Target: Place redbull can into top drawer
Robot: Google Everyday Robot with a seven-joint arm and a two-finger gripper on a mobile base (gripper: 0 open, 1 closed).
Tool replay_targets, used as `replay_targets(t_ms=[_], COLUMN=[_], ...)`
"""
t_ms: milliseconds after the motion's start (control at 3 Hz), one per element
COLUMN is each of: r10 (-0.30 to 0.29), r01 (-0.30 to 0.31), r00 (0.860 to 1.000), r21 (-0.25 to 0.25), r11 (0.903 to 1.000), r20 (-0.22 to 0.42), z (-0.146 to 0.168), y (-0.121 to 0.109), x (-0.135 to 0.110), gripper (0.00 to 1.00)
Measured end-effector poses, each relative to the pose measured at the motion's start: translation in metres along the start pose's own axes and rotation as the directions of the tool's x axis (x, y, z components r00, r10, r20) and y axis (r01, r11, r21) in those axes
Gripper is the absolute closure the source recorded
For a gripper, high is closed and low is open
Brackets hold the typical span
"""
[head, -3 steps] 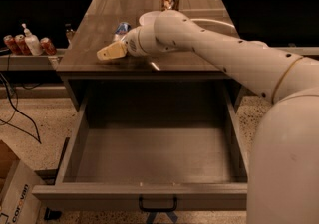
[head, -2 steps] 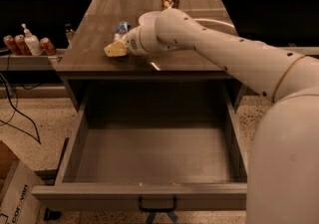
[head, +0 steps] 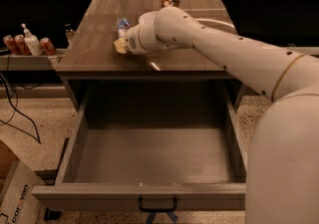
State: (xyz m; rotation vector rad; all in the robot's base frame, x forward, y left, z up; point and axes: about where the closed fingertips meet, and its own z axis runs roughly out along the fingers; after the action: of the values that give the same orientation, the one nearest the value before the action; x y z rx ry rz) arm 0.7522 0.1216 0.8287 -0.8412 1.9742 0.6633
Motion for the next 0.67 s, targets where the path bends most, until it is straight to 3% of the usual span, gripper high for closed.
replay_targets(t_ms=[333, 667], r10=[0.000, -0.001], r01=[0.000, 0.001], r00=[1.000, 1.000], r21=[0.000, 0.000], r11=[1.0000, 1.0000], r20=[0.000, 0.000], z=[0.0000, -0.0002], y=[0.0000, 0.0000], x=[0.0000, -0.0001], gripper=[1.00, 1.00])
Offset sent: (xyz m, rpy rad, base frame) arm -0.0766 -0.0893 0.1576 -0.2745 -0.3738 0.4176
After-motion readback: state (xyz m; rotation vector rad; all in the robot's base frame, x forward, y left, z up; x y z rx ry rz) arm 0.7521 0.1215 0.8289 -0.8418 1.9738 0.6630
